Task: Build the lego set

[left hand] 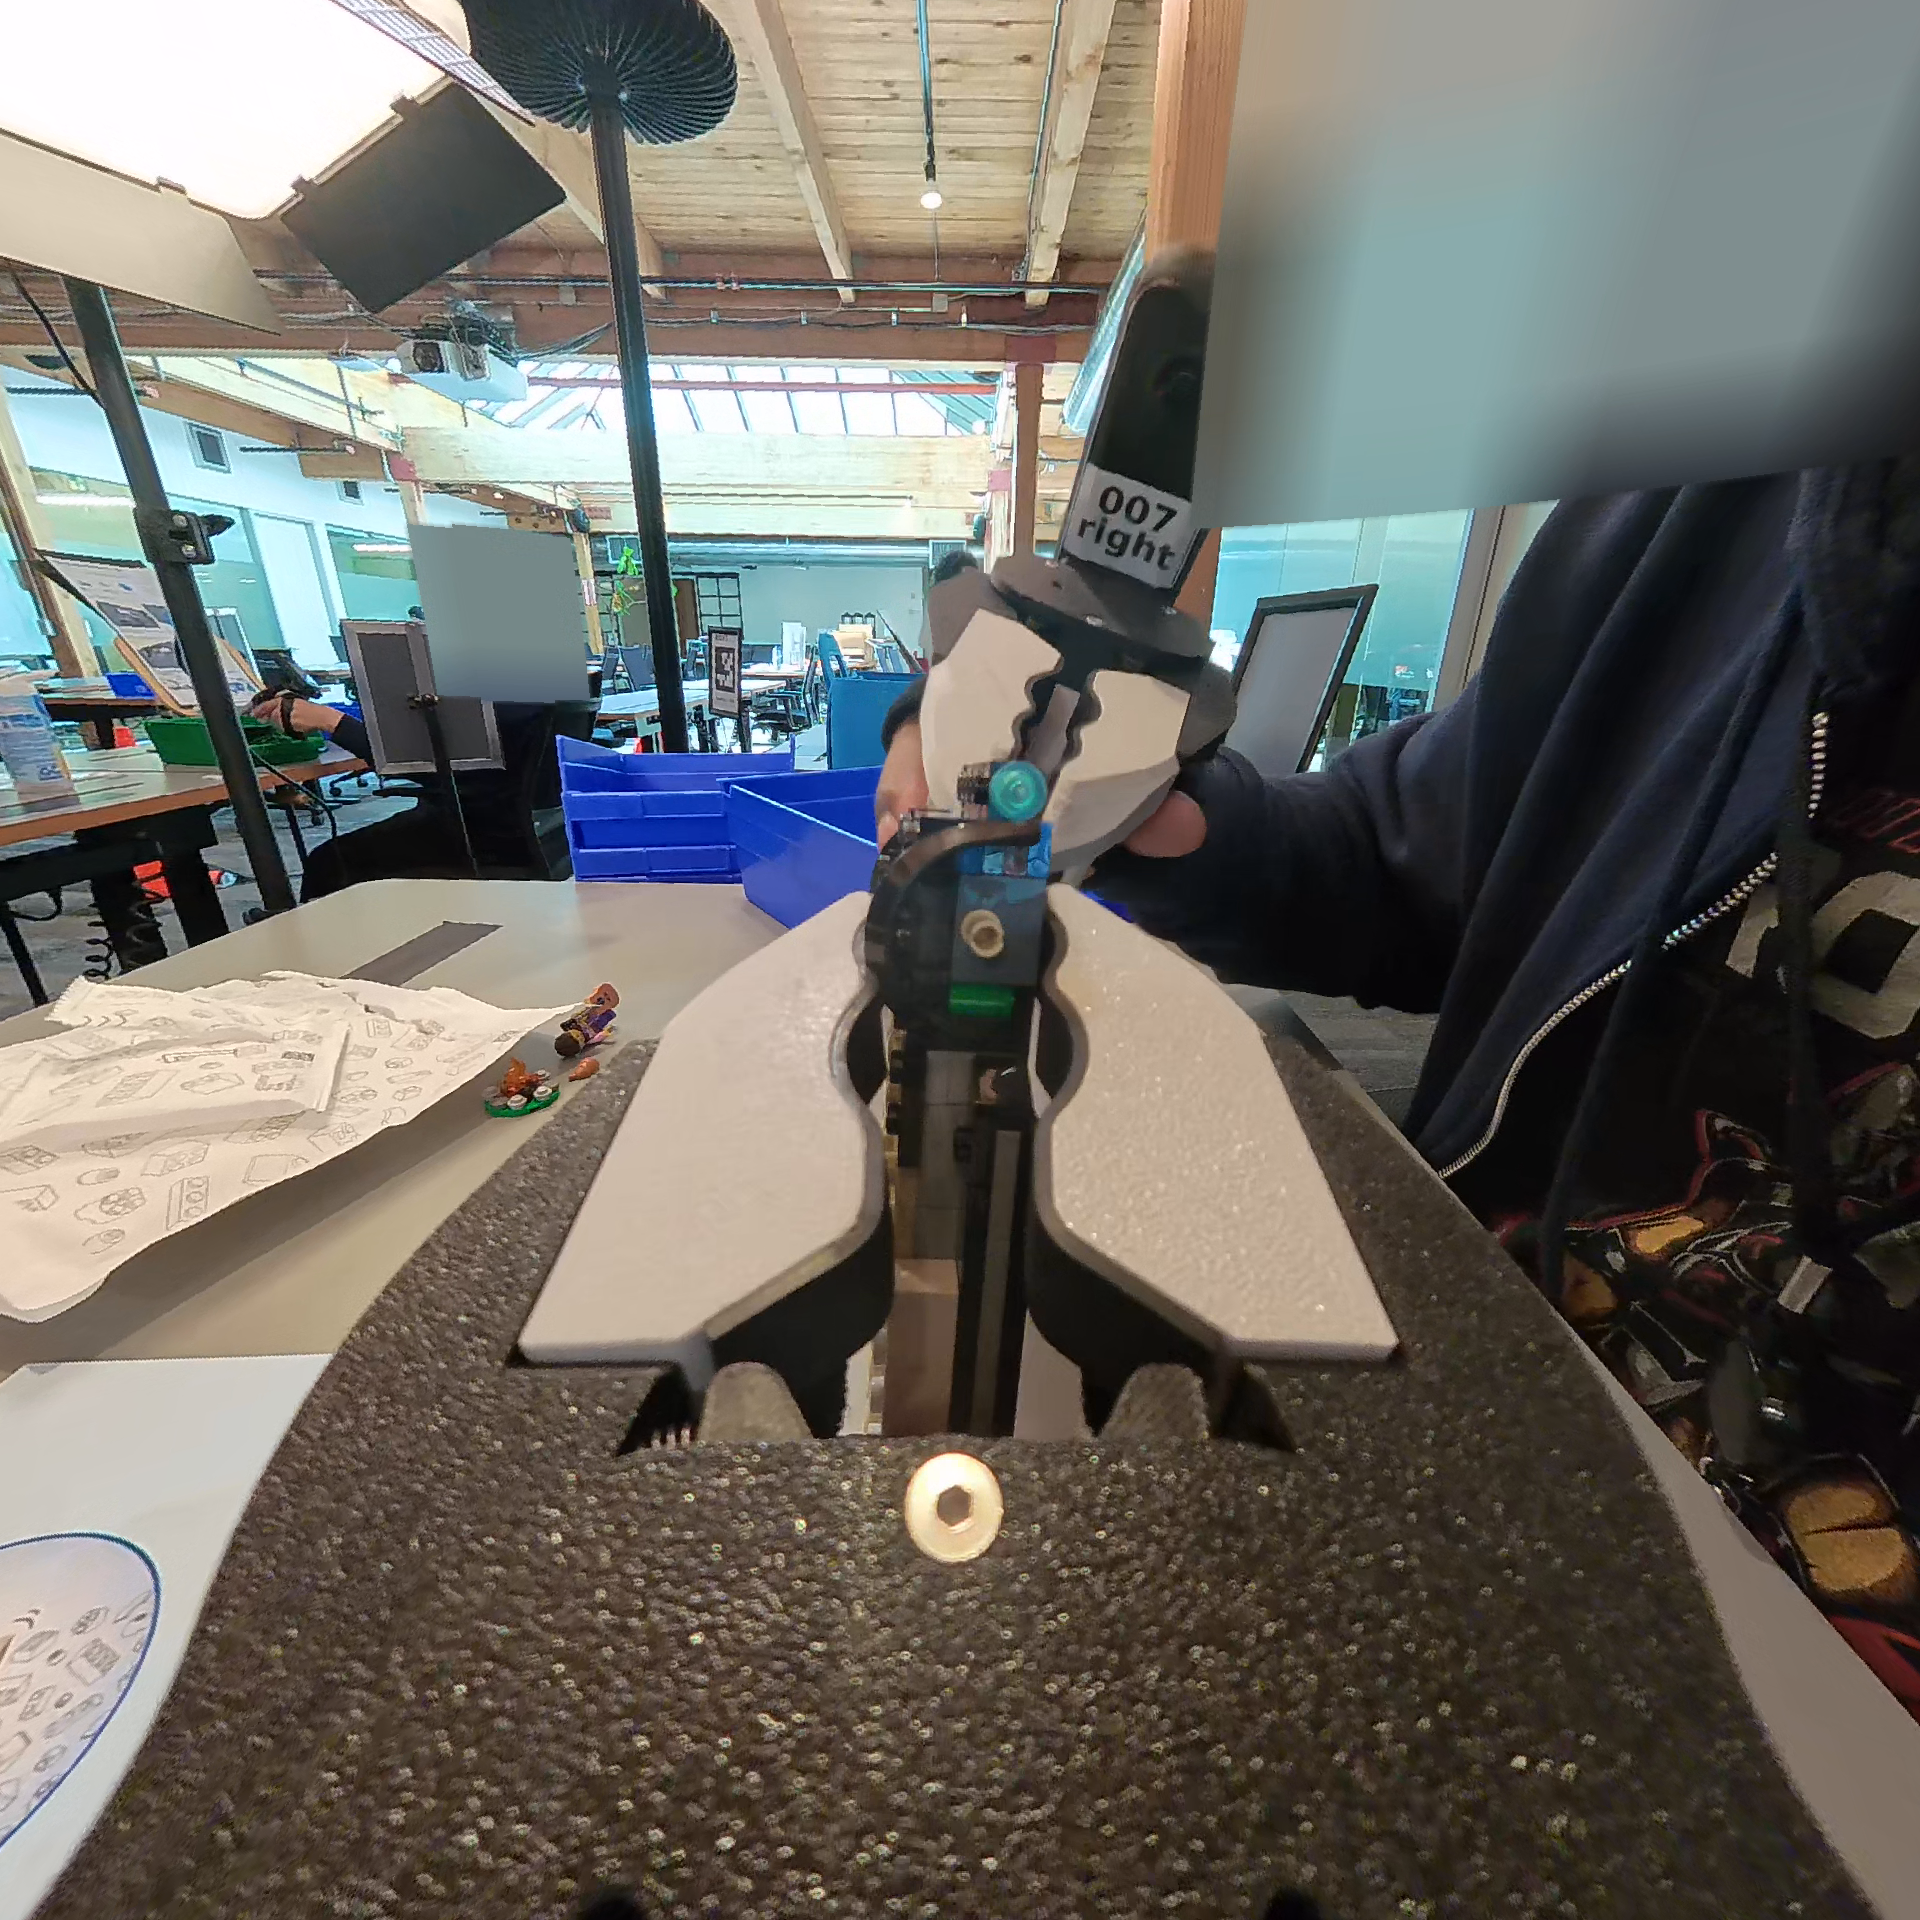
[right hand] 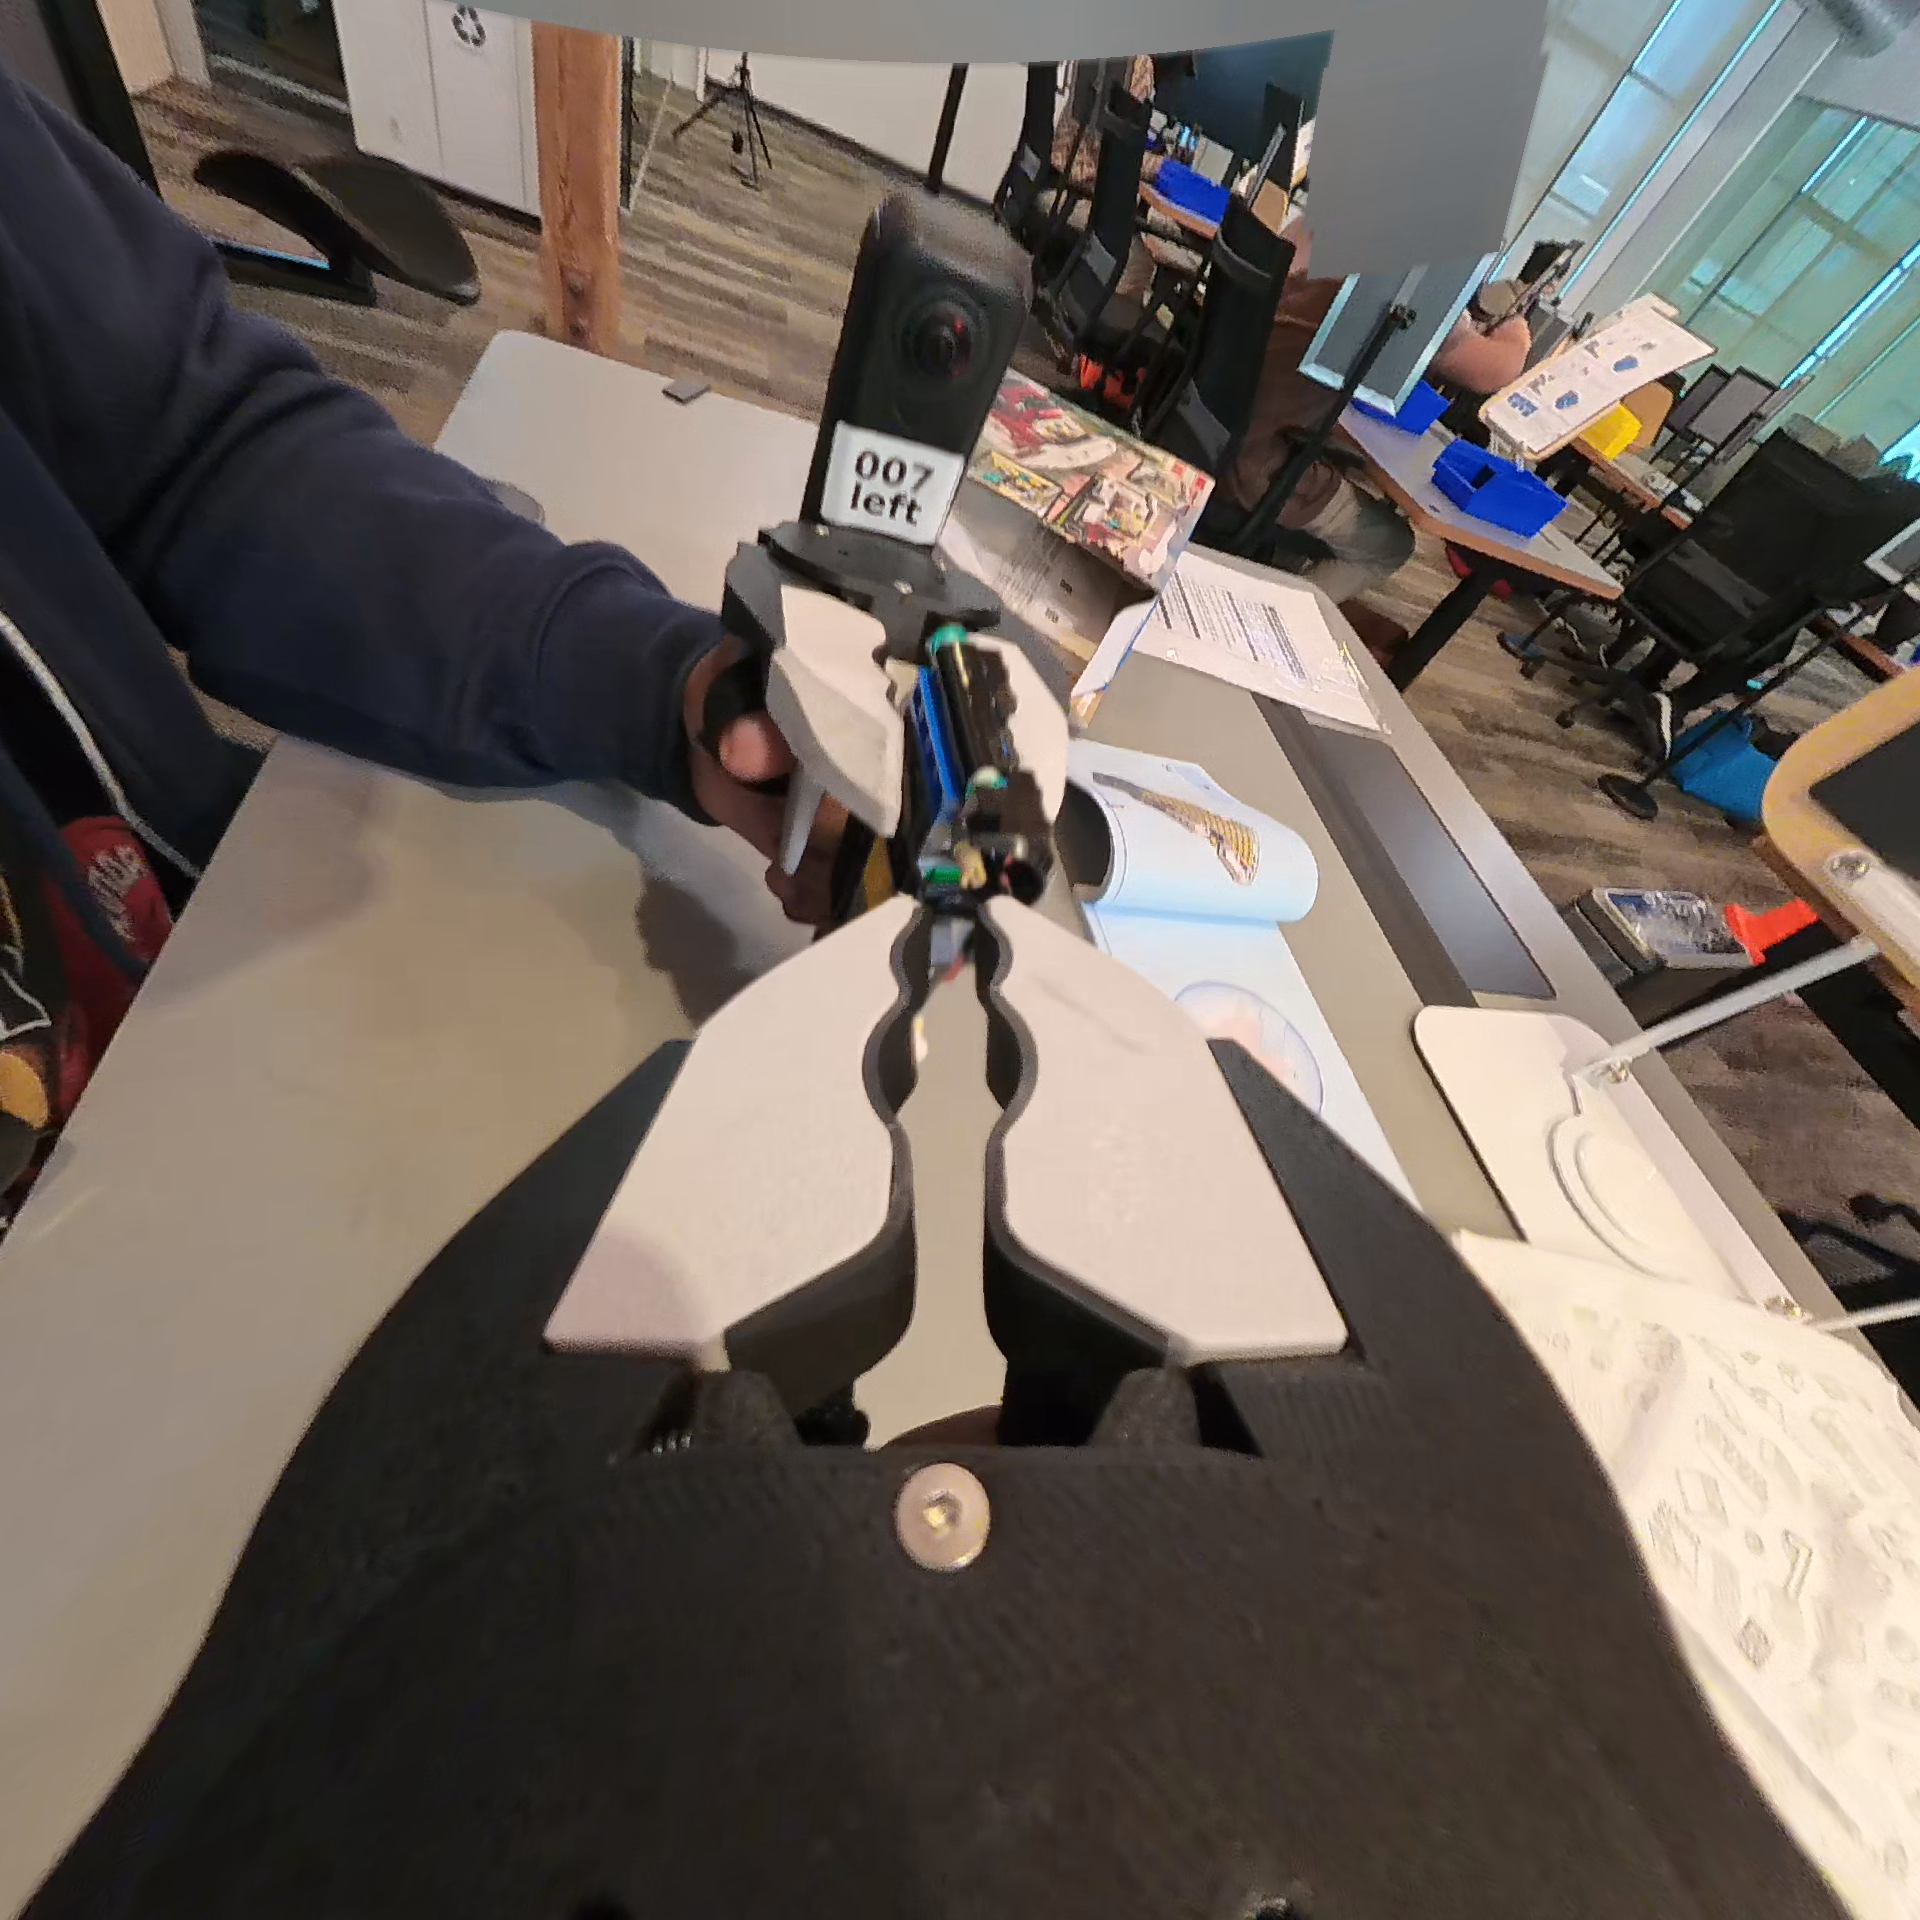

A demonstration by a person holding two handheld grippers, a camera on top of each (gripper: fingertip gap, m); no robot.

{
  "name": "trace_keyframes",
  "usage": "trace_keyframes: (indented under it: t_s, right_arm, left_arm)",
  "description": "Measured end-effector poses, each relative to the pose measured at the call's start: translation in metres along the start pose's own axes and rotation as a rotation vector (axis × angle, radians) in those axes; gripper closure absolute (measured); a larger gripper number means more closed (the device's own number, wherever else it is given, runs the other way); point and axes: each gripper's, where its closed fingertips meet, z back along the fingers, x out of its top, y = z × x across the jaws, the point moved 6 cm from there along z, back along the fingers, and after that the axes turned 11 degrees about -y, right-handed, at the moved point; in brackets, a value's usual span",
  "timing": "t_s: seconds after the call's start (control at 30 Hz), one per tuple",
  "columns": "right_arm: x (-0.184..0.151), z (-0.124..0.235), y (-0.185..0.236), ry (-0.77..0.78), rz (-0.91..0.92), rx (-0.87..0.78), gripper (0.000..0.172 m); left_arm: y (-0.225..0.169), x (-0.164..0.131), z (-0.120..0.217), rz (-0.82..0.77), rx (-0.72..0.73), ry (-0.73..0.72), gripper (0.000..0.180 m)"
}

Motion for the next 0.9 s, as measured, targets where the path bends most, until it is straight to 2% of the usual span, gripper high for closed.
trace_keyframes:
  t_s: [0.4,0.63,0.9]
  right_arm:
    - [-0.079,0.07,0.044,0.403,-0.079,-0.07,0.16]
    - [-0.102,0.091,0.063,0.466,-0.158,-0.125,0.159]
    - [-0.103,0.094,0.065,0.462,-0.176,-0.148,0.158]
  left_arm:
    - [-0.002,-0.002,-0.001,-0.026,-0.005,0.015,0.155]
    - [-0.002,0.001,0.0,-0.031,-0.003,0.004,0.155]
    - [-0.005,0.001,-0.002,-0.03,-0.015,0.002,0.155]
